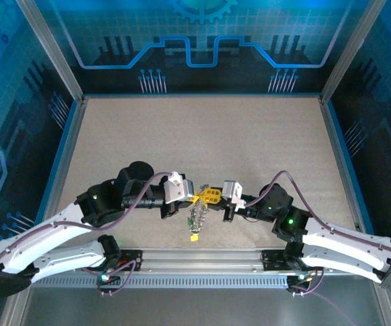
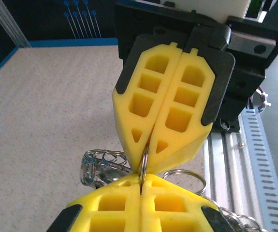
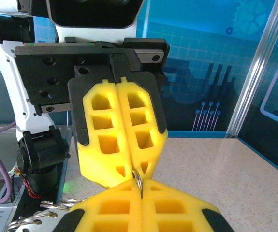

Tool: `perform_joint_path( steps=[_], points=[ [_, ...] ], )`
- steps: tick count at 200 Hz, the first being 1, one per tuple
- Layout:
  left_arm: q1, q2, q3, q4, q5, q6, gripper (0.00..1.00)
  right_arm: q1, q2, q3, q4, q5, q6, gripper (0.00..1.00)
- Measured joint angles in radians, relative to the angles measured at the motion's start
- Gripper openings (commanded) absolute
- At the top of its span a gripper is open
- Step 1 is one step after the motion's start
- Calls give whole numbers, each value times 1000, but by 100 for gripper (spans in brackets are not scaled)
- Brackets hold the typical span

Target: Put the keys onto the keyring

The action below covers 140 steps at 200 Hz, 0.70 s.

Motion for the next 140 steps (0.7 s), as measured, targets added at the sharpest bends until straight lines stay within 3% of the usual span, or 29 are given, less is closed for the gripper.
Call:
perform_joint_path(
  steps=[26,46,140],
  points=[
    [0,4,0,-1,5,8,0,1,-12,-1,-19,0,-12,0],
    [-3,11,5,-21,6,34,0,5,-26,2,-64,0,-42,6],
    [-6,90,139,-286,-34,215,0,-54,-55,211,-517,-67,-267,28]
  ],
)
